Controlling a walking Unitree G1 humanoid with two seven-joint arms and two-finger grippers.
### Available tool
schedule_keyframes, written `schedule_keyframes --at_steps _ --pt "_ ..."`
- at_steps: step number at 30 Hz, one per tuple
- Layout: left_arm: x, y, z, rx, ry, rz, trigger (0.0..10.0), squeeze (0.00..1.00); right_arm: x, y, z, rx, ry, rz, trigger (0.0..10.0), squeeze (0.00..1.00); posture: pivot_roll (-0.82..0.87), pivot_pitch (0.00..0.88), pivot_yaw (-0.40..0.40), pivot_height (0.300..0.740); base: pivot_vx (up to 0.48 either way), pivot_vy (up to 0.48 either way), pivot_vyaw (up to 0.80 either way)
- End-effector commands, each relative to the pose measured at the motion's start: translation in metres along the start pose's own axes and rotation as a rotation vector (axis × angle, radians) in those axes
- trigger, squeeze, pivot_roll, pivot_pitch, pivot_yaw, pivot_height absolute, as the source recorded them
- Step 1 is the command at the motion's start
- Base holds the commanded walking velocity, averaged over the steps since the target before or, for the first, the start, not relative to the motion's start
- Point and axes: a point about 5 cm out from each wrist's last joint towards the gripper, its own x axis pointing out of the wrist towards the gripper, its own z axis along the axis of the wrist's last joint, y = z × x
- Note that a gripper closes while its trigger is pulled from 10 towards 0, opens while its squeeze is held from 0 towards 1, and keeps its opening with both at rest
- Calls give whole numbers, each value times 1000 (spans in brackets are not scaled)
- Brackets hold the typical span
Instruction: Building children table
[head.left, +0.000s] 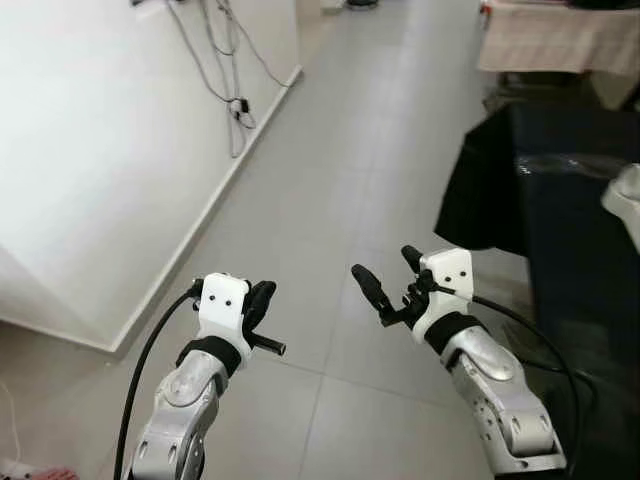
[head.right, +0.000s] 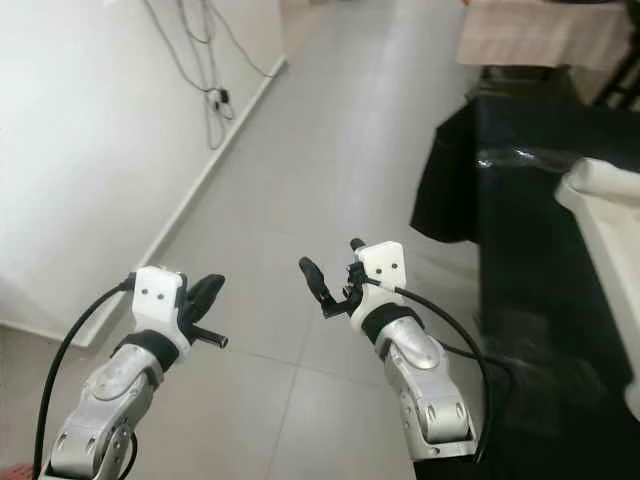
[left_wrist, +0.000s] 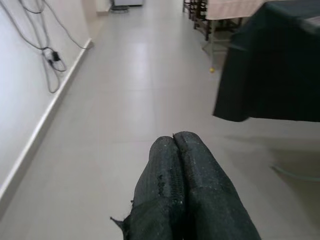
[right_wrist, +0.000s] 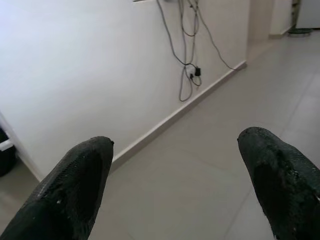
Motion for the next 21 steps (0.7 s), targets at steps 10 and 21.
schedule_keyframes --at_steps 10,21 --pt "2 3 -5 0 17 5 10000 0 5 4 -4 7 7 27 10000 0 -34 98 33 740 317 0 0" --pt "4 3 -7 -1 20 -2 10000 0 7 3 -7 39 16 37 10000 0 -32 101 38 740 361 0 0"
